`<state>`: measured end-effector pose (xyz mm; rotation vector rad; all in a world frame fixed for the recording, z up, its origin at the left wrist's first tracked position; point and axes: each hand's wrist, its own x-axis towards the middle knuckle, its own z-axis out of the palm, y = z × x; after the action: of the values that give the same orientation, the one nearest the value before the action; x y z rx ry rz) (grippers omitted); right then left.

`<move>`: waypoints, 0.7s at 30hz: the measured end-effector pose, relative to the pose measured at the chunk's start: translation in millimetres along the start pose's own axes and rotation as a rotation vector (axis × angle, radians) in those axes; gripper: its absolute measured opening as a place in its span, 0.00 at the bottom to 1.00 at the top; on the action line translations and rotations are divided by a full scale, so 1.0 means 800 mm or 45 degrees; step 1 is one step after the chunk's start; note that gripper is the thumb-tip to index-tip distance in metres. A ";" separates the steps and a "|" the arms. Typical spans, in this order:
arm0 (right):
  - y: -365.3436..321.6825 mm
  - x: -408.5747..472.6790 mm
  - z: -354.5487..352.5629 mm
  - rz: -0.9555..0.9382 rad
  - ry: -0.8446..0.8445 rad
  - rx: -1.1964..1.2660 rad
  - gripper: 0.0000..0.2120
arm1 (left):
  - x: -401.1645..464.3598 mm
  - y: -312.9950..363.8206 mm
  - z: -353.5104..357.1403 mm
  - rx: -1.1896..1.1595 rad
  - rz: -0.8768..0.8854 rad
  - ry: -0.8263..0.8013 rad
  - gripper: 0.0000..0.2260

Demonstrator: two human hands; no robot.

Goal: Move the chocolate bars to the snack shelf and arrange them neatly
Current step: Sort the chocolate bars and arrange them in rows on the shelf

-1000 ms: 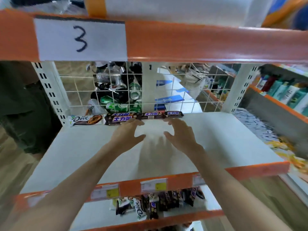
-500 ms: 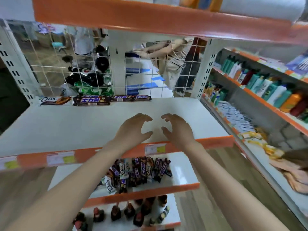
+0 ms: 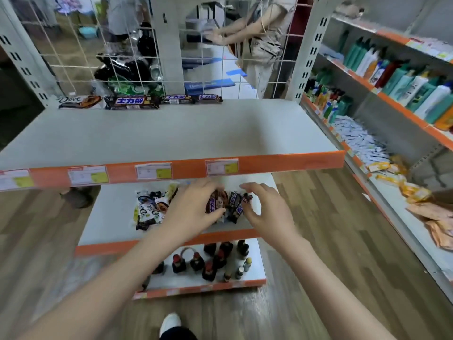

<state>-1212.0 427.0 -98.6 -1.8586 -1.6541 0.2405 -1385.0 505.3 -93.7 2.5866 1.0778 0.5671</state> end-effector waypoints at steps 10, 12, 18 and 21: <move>0.032 -0.043 0.073 0.105 -0.220 -0.019 0.18 | -0.053 -0.043 0.057 0.041 -0.221 -0.294 0.21; 0.035 -0.043 0.084 0.116 -0.273 -0.024 0.19 | -0.057 -0.051 0.064 0.042 -0.246 -0.313 0.20; 0.048 -0.031 0.120 0.119 -0.340 -0.037 0.20 | -0.054 -0.081 0.093 -0.036 -0.340 -0.352 0.19; 0.055 -0.012 0.143 0.125 -0.373 -0.018 0.19 | -0.049 -0.097 0.118 -0.009 -0.346 -0.442 0.17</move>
<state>-1237.6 455.2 -215.7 -1.9917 -1.7588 0.5678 -1415.0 519.8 -217.5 2.3566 1.2646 0.0547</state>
